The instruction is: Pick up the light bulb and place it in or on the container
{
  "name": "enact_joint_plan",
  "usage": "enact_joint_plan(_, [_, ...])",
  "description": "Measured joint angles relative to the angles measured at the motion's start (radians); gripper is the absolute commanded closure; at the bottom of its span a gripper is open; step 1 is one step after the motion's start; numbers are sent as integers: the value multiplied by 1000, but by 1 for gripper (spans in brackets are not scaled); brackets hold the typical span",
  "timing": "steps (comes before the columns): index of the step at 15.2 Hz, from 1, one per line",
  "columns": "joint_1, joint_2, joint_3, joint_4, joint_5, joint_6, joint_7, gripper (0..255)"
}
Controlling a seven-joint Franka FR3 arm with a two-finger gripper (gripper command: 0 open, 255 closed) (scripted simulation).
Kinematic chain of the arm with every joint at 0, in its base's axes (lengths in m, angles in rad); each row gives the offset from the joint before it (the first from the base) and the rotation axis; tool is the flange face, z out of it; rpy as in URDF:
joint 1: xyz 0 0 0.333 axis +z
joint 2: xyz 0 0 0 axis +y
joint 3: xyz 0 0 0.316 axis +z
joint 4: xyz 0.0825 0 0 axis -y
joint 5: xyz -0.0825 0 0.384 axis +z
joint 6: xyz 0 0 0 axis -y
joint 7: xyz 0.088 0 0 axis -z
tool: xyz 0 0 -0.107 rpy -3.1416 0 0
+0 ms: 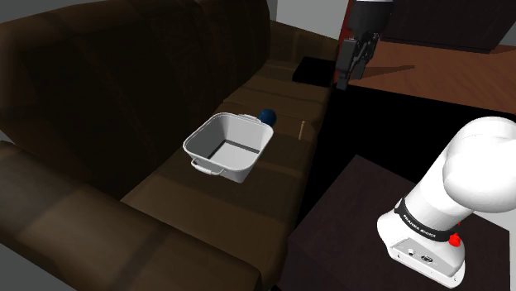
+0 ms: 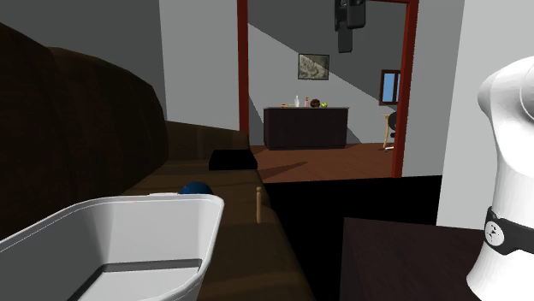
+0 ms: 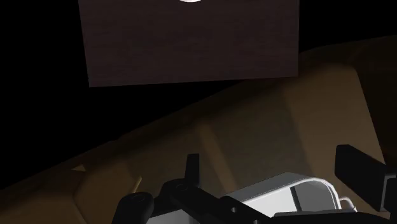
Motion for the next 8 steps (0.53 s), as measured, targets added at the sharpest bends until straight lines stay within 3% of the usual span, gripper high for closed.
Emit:
enact_joint_plan(3, [-5,38,0,1,1,39,3,0])
enact_joint_plan(8, [-28,160,-15,-35,-1,204,1,0])
